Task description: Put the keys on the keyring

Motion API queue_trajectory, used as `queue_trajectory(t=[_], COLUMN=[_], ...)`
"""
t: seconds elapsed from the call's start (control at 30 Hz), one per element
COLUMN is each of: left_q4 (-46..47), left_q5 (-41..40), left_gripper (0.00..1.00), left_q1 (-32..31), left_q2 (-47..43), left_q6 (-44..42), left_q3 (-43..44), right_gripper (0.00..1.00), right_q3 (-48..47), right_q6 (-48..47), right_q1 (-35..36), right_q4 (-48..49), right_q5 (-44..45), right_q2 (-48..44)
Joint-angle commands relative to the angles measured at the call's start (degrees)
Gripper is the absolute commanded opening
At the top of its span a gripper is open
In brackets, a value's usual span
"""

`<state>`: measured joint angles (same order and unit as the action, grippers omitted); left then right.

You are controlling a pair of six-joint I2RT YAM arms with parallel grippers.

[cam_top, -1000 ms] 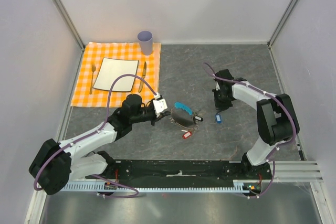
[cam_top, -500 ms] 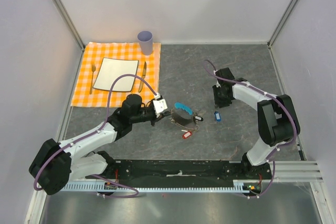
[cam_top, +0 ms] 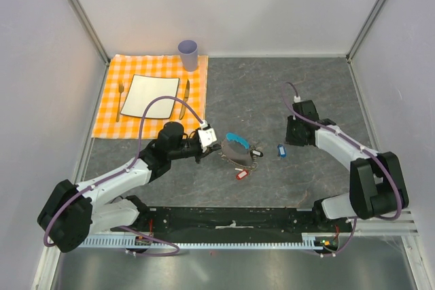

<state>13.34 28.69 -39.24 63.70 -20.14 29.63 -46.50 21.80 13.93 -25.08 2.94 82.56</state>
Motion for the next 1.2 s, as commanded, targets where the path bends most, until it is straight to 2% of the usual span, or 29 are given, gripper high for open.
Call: queue_trajectory(t=[0.0,0.37,0.8,0.93,1.17], left_q4=[1.51,1.6,1.6,1.69,1.95], left_q5=[1.28,1.46,1.55,1.81,1.81], left_gripper=[0.02,0.02,0.02,0.02,0.02], left_q1=[0.13,0.13,0.13,0.13,0.13], left_q2=[-1.65,-1.91,-1.91,-1.74,-1.74], left_q6=[1.16,1.16,1.16,1.33,1.33], left_q3=[1.75,1.66,1.66,1.75,1.57], right_gripper=[0.32,0.28,0.26,0.21,0.01], right_q3=[4.66,5.46,4.93,5.01,5.81], right_q6=[5.97,6.59,4.48,4.04,3.07], right_q1=[-2.24,-6.37,-6.99,-7.08,-7.25], right_q4=[8.81,14.1,12.51,12.43,12.69], right_q5=[-2.76,-12.6,-14.72,-13.93,-13.75], right_q2=[-4.42,0.66,5.06,5.24,1.82])
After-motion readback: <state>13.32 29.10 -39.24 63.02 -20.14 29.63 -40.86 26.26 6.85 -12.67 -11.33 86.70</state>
